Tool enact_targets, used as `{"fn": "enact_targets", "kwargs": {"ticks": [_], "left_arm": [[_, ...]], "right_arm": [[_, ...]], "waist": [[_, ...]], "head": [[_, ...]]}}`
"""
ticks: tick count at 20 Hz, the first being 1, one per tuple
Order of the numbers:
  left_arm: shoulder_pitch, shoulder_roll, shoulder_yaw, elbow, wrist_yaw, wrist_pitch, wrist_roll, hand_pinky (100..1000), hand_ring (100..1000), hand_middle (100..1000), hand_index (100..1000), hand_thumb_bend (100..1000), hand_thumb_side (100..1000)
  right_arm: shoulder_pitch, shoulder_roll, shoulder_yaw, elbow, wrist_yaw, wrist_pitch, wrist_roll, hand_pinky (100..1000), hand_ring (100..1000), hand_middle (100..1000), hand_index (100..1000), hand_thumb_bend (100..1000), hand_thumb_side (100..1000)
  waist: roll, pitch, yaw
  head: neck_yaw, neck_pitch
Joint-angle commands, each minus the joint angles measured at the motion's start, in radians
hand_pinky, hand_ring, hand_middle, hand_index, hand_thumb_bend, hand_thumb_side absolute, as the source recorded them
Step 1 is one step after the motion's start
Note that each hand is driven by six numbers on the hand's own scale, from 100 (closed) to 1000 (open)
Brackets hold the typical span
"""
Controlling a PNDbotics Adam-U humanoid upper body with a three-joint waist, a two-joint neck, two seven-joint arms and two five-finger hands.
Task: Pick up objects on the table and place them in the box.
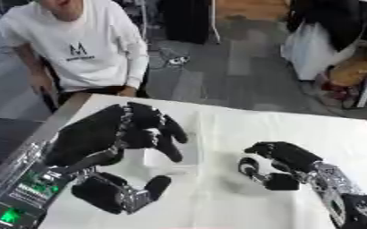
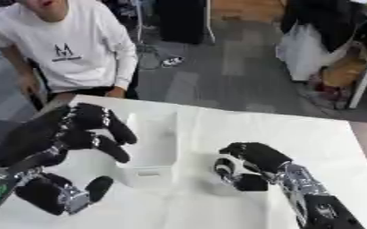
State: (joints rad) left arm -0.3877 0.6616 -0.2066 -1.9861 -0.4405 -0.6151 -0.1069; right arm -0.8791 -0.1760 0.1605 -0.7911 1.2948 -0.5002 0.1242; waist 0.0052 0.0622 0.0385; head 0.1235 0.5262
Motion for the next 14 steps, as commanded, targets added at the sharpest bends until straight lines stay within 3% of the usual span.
{"fn": "enact_targets", "kwargs": {"ticks": [1,14], "left_arm": [[-0.011,0.012,0.005,-0.014,0.007,-0.001,-0.002,543,506,658,661,195,619],[-0.012,0.011,0.005,-0.014,0.008,-0.001,-0.003,543,506,657,661,194,619]], "right_arm": [[-0.014,-0.002,-0.005,-0.005,0.013,-0.003,-0.007,778,783,823,946,213,1000],[-0.014,0.009,-0.021,0.018,0.067,0.01,-0.039,785,789,835,949,200,1000]], "waist": [[0.002,-0.01,0.001],[0.001,-0.008,0.004]], "head": [[-0.001,-0.012],[0.002,-0.014]]}}
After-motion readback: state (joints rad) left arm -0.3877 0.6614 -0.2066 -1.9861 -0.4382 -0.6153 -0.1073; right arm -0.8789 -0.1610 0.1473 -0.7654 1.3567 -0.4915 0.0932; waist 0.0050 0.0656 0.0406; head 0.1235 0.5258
